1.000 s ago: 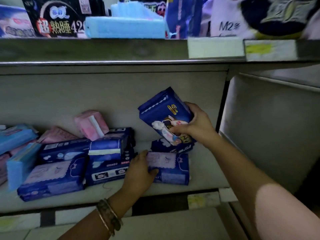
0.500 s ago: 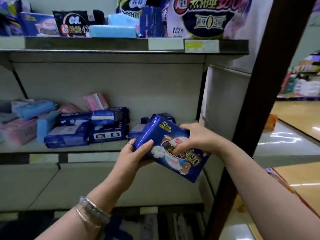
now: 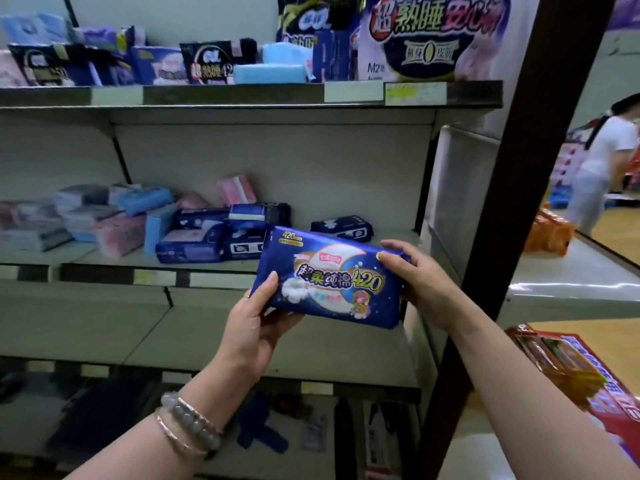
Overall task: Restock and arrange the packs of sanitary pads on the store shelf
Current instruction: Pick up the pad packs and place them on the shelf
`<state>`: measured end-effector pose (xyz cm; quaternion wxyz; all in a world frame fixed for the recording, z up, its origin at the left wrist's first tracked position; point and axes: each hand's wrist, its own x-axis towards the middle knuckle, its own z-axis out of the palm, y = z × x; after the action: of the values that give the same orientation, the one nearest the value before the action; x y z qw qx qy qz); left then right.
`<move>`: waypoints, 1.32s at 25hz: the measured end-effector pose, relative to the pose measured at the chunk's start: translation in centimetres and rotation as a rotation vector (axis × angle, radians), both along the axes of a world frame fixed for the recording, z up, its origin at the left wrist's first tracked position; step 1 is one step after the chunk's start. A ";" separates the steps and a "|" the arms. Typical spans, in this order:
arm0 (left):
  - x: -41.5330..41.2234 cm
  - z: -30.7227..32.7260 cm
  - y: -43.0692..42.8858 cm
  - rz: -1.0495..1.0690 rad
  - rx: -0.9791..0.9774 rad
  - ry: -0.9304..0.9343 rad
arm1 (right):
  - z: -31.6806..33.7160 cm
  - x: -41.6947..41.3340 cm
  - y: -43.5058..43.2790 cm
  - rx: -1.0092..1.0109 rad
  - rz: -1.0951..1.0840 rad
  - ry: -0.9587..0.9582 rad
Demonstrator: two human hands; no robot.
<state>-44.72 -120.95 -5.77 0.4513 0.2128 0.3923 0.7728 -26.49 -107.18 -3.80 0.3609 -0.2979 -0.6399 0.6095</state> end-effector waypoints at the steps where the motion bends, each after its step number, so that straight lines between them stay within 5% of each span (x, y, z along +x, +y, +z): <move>1: 0.1 -0.3 -0.3 -0.014 -0.004 -0.002 | -0.2 -0.1 -0.2 -0.022 -0.014 0.035; 9: -3.5 -3.5 -3.0 -0.126 -0.183 0.135 | -3.3 -3.2 -2.0 -0.118 -0.135 0.214; 17: -10.2 -9.4 -5.3 -0.209 -0.334 0.112 | -9.7 -9.3 -6.4 -0.317 -0.263 0.157; 27: -11.9 -15.4 -5.2 -0.337 -0.442 0.174 | -16.2 -9.7 -7.9 -0.327 -0.326 0.144; 33: -9.2 -25.7 -2.4 -0.224 -0.599 0.272 | -26.5 -7.8 -5.5 -0.308 -0.260 0.037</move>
<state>-53.94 -123.33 -31.52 0.5193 0.2137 0.6324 0.5336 -34.31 -112.67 -30.29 0.3985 -0.4186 -0.4886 0.6536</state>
